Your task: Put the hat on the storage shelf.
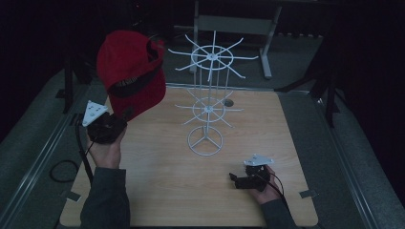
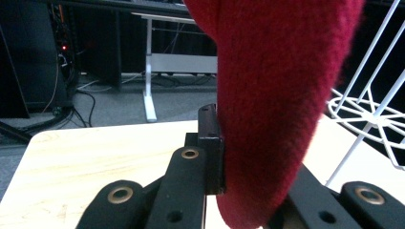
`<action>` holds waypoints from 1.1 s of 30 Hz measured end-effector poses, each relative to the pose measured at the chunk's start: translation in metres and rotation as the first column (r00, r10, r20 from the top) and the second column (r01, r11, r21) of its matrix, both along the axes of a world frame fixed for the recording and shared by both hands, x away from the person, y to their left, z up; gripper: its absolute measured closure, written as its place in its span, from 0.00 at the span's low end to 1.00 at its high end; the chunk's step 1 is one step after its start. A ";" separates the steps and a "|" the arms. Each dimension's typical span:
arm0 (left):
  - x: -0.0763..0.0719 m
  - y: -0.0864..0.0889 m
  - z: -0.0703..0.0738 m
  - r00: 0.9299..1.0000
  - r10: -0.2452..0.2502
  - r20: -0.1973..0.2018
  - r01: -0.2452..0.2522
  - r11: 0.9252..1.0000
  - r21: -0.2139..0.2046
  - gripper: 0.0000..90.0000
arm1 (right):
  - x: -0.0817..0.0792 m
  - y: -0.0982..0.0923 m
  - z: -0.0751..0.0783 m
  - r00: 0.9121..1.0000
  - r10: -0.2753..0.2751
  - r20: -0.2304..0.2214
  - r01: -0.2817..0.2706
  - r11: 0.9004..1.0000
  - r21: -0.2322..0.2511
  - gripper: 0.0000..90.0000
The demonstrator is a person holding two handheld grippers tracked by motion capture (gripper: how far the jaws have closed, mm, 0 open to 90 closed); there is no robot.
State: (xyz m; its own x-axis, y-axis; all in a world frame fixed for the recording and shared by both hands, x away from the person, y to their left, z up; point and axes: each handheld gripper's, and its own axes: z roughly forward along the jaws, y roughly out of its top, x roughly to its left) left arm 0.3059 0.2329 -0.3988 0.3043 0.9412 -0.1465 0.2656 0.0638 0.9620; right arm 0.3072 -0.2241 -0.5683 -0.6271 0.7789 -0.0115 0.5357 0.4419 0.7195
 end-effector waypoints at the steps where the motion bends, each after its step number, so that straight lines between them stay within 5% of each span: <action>1: 0.000 0.000 0.001 1.000 -0.001 0.001 0.001 1.000 -0.001 0.95 | 0.000 0.000 0.000 1.000 0.000 0.000 0.000 1.000 0.000 0.14; 33: -0.003 -0.003 0.016 0.999 -0.004 0.041 0.005 1.000 -0.011 0.95 | 0.000 0.000 0.000 1.000 0.001 -0.001 -0.001 1.000 -0.001 0.14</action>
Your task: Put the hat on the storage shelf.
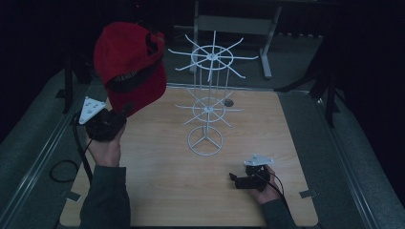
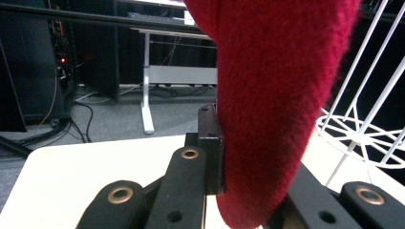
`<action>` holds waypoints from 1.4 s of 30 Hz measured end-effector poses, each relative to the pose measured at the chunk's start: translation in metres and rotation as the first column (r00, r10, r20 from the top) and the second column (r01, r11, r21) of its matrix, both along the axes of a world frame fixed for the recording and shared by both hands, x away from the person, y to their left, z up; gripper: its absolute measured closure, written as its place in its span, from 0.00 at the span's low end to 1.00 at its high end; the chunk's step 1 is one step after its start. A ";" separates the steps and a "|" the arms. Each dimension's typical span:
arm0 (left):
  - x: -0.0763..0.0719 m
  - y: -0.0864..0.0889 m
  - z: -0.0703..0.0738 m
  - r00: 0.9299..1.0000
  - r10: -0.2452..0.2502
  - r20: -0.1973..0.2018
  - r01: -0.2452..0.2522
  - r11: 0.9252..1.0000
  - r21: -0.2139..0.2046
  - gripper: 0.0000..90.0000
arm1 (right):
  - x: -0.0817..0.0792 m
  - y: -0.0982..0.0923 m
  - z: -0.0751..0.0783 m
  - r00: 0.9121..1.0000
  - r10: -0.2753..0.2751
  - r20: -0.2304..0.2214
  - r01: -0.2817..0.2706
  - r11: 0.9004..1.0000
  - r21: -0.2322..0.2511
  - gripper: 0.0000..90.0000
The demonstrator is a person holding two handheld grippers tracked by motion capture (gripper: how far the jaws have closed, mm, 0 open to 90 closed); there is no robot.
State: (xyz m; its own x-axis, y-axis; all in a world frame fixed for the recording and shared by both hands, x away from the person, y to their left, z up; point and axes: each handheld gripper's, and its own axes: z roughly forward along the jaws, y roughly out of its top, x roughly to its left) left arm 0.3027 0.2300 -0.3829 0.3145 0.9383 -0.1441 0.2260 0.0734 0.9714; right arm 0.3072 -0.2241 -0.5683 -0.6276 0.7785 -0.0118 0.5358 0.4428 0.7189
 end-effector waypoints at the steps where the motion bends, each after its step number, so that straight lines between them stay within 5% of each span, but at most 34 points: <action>1: 0.000 0.000 0.000 1.000 -0.001 0.001 0.001 1.000 0.001 0.95 | 0.000 0.000 0.000 1.000 0.000 -0.001 0.000 1.000 0.000 0.14; 42: -0.002 -0.008 0.010 0.999 -0.024 0.026 0.024 1.000 0.010 0.95 | 0.000 0.000 0.000 1.000 -0.001 -0.001 0.001 1.000 0.000 0.14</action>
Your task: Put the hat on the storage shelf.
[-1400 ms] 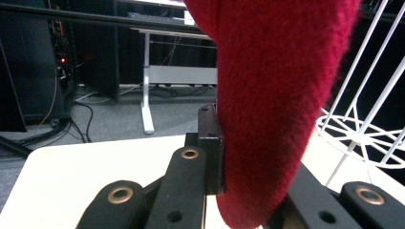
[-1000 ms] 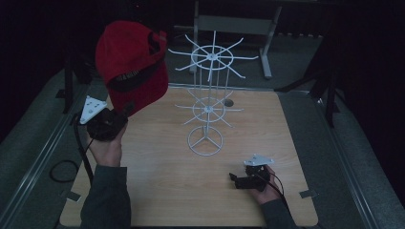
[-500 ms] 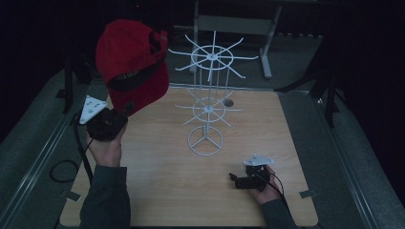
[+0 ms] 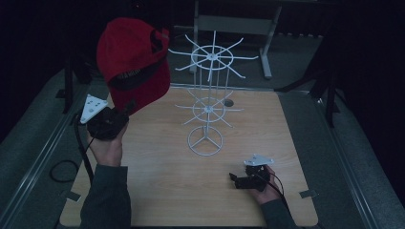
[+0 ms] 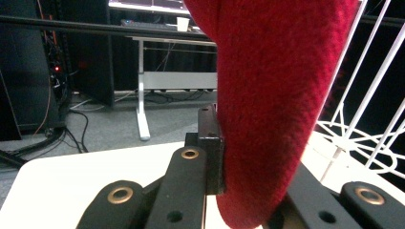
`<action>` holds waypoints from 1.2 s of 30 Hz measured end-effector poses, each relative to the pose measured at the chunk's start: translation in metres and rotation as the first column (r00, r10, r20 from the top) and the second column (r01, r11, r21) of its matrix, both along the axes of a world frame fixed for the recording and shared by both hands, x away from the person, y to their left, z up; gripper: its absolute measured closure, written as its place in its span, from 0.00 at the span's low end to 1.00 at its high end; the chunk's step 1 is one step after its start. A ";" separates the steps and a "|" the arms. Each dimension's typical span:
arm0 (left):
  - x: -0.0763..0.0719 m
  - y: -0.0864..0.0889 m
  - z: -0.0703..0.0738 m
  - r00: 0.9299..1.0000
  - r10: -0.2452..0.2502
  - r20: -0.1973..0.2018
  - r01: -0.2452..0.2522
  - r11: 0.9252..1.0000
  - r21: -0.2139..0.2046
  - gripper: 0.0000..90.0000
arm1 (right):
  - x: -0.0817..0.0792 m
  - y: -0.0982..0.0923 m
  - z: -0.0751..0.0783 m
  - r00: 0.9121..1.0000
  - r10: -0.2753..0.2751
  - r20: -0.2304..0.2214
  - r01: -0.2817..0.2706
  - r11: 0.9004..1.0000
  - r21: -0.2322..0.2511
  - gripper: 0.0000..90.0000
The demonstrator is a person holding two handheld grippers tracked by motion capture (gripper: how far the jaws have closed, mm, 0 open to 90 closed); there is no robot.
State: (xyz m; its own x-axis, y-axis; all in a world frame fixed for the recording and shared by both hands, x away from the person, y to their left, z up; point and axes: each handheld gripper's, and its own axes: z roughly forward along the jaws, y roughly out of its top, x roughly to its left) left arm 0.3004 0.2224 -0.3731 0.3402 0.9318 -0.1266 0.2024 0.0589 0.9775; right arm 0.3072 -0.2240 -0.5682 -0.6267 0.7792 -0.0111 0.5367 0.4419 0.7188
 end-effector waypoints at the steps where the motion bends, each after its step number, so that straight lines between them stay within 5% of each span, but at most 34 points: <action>1: 0.000 0.000 0.000 1.000 0.000 0.001 0.000 1.000 0.000 0.95 | 0.000 0.000 0.000 1.000 0.000 0.000 0.000 1.000 0.000 0.14; 19: -0.006 -0.001 0.006 0.999 -0.022 0.044 0.023 0.999 -0.034 0.95 | 0.000 0.000 0.000 1.000 -0.001 0.000 0.001 1.000 0.000 0.14; 36: -0.009 -0.009 0.007 0.997 -0.050 0.054 0.050 0.999 -0.002 0.95 | 0.000 0.000 0.000 1.000 -0.001 0.000 0.001 1.000 0.000 0.14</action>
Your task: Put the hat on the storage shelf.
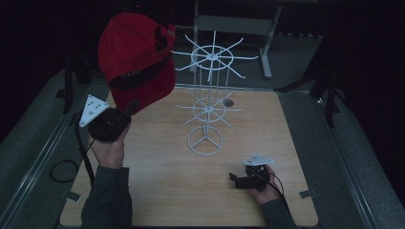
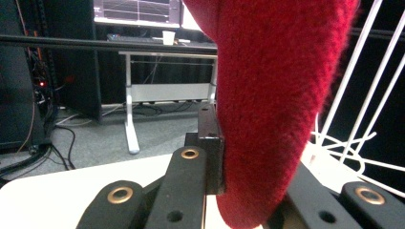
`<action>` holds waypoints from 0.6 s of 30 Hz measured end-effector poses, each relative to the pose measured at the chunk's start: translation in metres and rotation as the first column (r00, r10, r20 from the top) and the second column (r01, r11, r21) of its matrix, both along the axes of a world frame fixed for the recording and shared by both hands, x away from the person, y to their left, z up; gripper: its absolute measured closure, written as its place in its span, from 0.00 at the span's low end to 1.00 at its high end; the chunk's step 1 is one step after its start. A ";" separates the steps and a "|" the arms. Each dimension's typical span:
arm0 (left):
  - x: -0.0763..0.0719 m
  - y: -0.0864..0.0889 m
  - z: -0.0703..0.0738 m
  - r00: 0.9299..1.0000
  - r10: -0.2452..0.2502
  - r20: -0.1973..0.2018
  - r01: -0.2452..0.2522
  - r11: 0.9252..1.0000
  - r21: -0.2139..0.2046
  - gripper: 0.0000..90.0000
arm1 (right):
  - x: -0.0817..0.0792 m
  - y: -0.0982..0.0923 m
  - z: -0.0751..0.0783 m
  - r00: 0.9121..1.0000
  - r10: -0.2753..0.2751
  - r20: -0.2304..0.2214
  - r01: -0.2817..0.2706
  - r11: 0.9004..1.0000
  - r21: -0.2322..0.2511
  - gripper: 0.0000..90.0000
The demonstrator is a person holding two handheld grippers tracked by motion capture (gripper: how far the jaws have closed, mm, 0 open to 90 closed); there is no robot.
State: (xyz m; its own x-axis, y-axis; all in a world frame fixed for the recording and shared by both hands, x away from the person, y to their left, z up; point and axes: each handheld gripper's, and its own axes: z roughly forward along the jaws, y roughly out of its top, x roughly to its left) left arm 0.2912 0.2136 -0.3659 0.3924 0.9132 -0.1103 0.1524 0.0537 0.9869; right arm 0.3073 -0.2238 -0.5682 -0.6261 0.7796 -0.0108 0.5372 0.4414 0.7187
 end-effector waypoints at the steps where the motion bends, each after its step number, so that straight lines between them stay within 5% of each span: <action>1: 0.000 -0.001 0.000 1.000 -0.001 -0.001 0.001 1.000 0.006 0.95 | 0.000 0.000 0.000 1.000 0.000 0.000 0.000 1.000 0.000 0.14; 18: -0.001 -0.010 -0.011 0.999 -0.035 -0.005 0.036 0.997 0.070 0.95 | 0.000 0.000 0.000 1.000 0.000 0.000 0.000 1.000 0.000 0.14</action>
